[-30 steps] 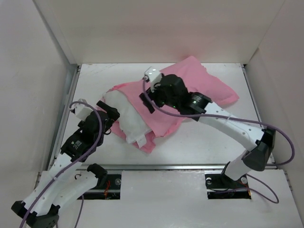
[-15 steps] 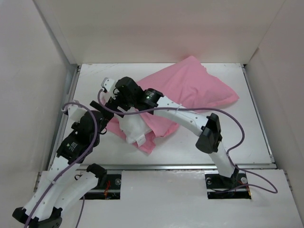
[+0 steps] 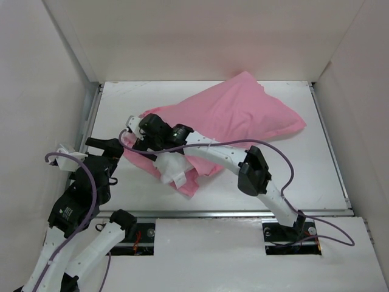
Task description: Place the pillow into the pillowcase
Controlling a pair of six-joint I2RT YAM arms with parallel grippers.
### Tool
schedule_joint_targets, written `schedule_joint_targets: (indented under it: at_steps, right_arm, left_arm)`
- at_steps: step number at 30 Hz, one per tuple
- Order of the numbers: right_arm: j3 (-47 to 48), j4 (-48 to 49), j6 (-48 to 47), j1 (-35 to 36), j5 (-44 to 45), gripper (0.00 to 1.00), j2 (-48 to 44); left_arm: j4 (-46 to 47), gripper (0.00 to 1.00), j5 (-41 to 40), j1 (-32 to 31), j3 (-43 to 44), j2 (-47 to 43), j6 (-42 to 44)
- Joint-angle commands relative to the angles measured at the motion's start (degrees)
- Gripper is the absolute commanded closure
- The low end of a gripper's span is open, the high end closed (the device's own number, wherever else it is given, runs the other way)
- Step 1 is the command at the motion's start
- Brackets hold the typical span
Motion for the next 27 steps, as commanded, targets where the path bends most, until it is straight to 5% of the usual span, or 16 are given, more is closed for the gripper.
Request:
schedule_joint_targets:
  at_steps: [1, 5, 7, 9, 11, 18, 27]
  right_arm:
    - [1.29, 2.93, 0.90, 0.51, 9.29, 0.01, 2.40]
    - [2.34, 2.94, 1.60, 0.51, 32.20, 0.01, 7.06]
    - [2.87, 2.15, 1.60, 0.51, 35.51, 0.14, 8.38]
    - [2.27, 2.15, 1.60, 0.51, 34.39, 0.49, 8.39]
    - [1.56, 3.19, 2.64, -0.10, 32.45, 1.00, 6.11]
    - [-7.32, 13.91, 6.68, -5.72, 16.38, 1.00, -17.32]
    - [-0.11, 6.89, 14.78, -22.24, -12.10, 1.00, -24.04]
  left_arm:
    - [-1.65, 0.00, -2.70, -0.21, 1.33, 0.12, -0.82]
    - [-1.12, 0.00, -2.70, -0.21, 1.33, 0.12, -0.30]
    - [0.10, 0.00, -2.70, -0.21, 1.33, 0.12, 0.32]
    - [1.68, 0.00, -2.00, -0.21, 1.33, 0.12, 2.33]
    - [4.76, 0.00, -0.42, -0.21, -0.16, 0.12, 4.28]
    - [17.14, 0.00, 10.46, -0.21, -3.50, 8.26, 15.52]
    - [40.07, 0.00, 25.77, -0.21, -9.12, 20.32, 22.65]
